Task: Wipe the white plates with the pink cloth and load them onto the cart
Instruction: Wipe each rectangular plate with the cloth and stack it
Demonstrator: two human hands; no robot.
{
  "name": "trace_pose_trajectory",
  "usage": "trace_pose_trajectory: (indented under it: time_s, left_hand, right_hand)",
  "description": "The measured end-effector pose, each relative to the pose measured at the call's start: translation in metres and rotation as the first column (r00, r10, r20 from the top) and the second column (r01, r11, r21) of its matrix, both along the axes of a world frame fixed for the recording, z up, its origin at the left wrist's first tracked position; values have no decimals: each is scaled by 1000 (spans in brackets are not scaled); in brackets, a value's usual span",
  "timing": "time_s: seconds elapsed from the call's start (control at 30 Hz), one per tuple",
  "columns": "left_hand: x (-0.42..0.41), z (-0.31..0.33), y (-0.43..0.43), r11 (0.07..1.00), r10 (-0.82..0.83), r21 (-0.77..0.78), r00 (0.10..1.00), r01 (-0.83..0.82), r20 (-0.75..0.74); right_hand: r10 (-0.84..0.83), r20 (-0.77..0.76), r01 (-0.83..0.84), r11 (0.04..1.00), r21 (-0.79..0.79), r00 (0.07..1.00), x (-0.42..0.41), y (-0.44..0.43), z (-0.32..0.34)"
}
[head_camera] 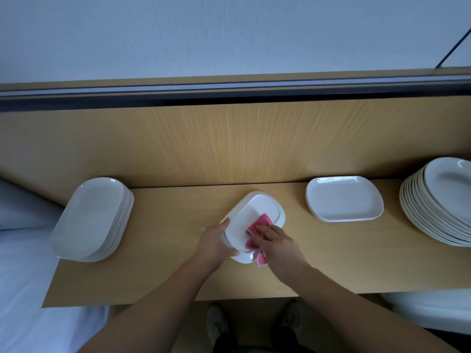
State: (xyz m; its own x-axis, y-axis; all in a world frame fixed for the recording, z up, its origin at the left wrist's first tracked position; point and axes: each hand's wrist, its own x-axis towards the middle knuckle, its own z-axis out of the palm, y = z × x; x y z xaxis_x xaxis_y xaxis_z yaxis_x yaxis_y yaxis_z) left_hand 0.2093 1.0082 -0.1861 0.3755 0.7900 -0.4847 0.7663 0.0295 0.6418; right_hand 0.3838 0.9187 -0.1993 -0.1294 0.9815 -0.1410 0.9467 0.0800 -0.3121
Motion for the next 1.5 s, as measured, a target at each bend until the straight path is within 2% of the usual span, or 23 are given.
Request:
trace_pose_trajectory:
  time_s: [0.13,0.33,0.43,0.57,0.77,0.97,1.1,1.2,1.27,1.3,1.37,1.47,1.5]
  left_hand:
    - [3,2,3,1000,-5,-7,1000,5,-9]
    - [6,5,10,999,-41,-20,999,41,-9]
    - [8,6,12,999,-24,-32,1000,24,17]
    - [8,5,14,999,-25,-35,999,26,25]
    - [7,7,16,996,-88,-22,996,88,-12]
    - [6,4,13,997,-75,-32,997,75,-20]
    - [9,5,15,998,-64,-7,998,64,-26]
    - [12,6,16,998,-57,-4,998,57,-41]
    - [12,7,16,998,-64,-4,997,64,-51]
    - [12,8,16,998,-63,-7,996,62,-56]
    - [14,11,14,998,-69,-20,995,67,-68]
    - [13,15,10,997,-61,-41,998,60,-32]
    - [11,17,8,997,-65,-33,998,64,-11]
  right_hand:
    - [185,109,-190,981,33,977,-2,17,-8]
    - [343,60,-348,931,114,937,-2,29,-14]
    - [410,52,-413,909,60,911,-2,42,-13]
    - [402,-47,-403,915,-19,915,5,50,-13]
    - [405,20,-401,910,-102,914,23,65,-17]
    - [251,127,-235,963,-132,960,48,75,-22]
    - [134,94,-115,977,-180,987,64,79,-21]
    - [94,44,-89,991,-98,995,65,75,-21]
    - [32,-31,-36,986,-164,999,65,69,-18]
    - [29,-20,-32,981,-192,999,66,66,-19]
    - [67,69,-56,987,-151,995,71,59,-24]
    - [81,-1,-79,971,-225,997,76,50,-21]
    - [158,45,-152,981,-121,986,76,49,-18]
